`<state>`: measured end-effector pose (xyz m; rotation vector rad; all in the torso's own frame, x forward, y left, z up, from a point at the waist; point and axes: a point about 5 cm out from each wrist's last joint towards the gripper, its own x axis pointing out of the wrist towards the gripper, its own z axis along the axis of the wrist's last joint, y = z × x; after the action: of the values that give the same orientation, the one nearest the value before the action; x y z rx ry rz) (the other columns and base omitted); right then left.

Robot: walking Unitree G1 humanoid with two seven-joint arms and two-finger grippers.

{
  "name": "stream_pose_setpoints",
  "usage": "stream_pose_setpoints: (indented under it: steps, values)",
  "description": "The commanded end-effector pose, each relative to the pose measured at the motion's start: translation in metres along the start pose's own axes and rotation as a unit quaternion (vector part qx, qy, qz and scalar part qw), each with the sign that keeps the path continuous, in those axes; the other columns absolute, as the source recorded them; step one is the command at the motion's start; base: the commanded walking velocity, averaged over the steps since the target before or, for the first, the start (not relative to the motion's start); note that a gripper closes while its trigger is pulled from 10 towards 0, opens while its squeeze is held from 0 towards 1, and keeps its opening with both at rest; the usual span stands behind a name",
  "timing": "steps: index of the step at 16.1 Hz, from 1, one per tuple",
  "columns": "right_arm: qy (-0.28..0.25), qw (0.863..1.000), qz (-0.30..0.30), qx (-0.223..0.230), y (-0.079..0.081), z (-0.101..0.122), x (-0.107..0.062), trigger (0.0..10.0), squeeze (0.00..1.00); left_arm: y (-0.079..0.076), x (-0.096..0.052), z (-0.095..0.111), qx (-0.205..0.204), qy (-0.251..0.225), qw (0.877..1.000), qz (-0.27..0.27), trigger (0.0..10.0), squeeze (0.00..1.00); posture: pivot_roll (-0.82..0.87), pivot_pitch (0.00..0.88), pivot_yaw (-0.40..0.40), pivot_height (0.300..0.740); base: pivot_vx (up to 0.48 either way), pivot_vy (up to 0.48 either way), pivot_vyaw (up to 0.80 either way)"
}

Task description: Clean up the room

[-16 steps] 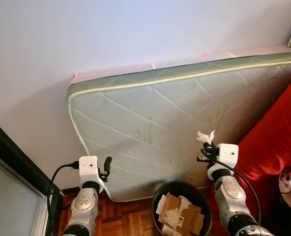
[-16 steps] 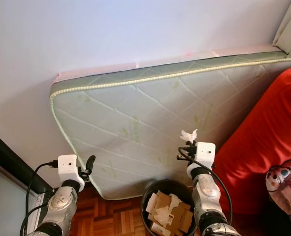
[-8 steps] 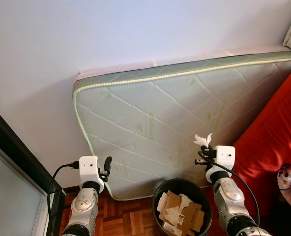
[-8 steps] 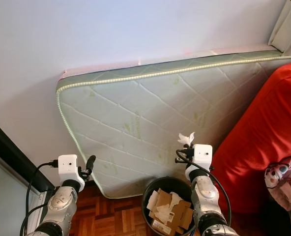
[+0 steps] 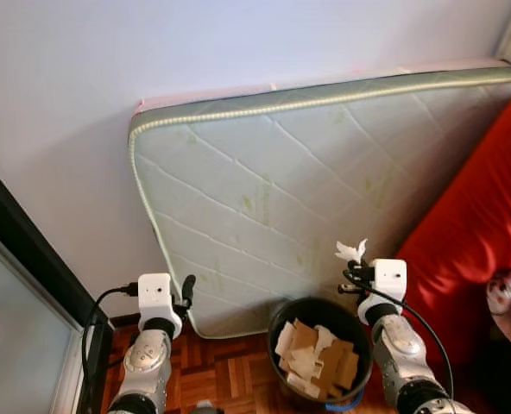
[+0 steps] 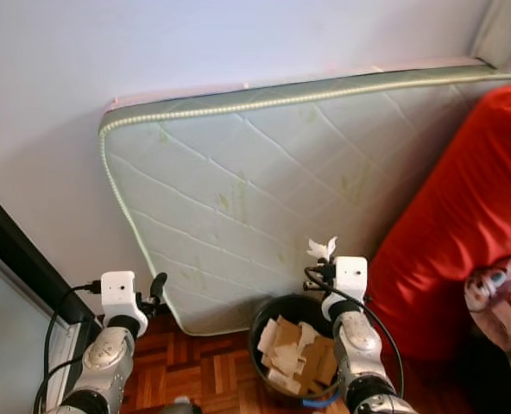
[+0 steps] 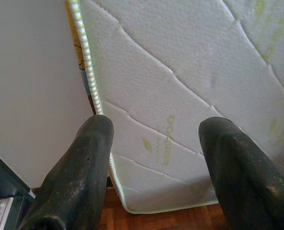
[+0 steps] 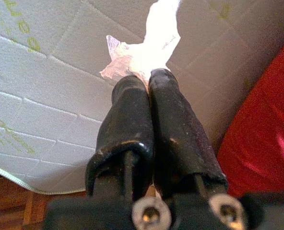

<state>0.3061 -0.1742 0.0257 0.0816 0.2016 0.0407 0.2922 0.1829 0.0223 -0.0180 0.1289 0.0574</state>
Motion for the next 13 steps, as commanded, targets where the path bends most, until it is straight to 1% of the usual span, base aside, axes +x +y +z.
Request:
stream_pose_setpoints:
  steps: [1,2,4,7,10,13]
  values:
    - [0.010,1.000,0.000,0.004,0.0019,-0.0015,0.0009,10.0,0.00,0.0038,0.0001,-0.0016,0.000,0.010,1.000,0.007,10.0,0.00,0.00,0.001,0.045,0.656,0.000,0.000,0.00]
    - [0.017,1.000,0.001,0.004,0.0022,-0.0025,0.0013,10.0,0.00,0.0041,0.0001,-0.0015,0.001,0.010,1.000,0.007,10.0,0.00,0.01,0.001,0.046,0.656,0.000,0.000,0.00]
    - [0.012,1.000,0.005,-0.001,0.0027,-0.0022,0.0009,10.0,0.00,0.0038,0.0004,-0.0009,0.002,0.008,1.000,0.007,10.0,0.00,0.01,0.006,0.045,0.636,0.000,0.000,0.00]
    - [0.012,1.000,0.007,-0.001,0.0030,-0.0026,0.0005,10.0,0.00,0.0022,0.0001,-0.0011,0.001,0.007,1.000,0.006,10.0,0.00,0.01,0.011,0.043,0.636,0.000,0.000,0.00]
    - [0.030,1.000,0.011,-0.001,0.0029,-0.0065,0.0002,10.0,0.00,0.0019,-0.0007,-0.0026,0.001,0.011,1.000,0.004,10.0,0.00,0.01,0.015,0.046,0.636,0.000,0.000,0.00]
    - [0.034,0.999,0.012,-0.005,0.0029,-0.0076,0.0000,10.0,0.00,0.0035,-0.0009,-0.0030,-0.001,0.013,1.000,0.005,10.0,0.00,0.01,0.022,0.049,0.636,0.000,0.000,0.00]
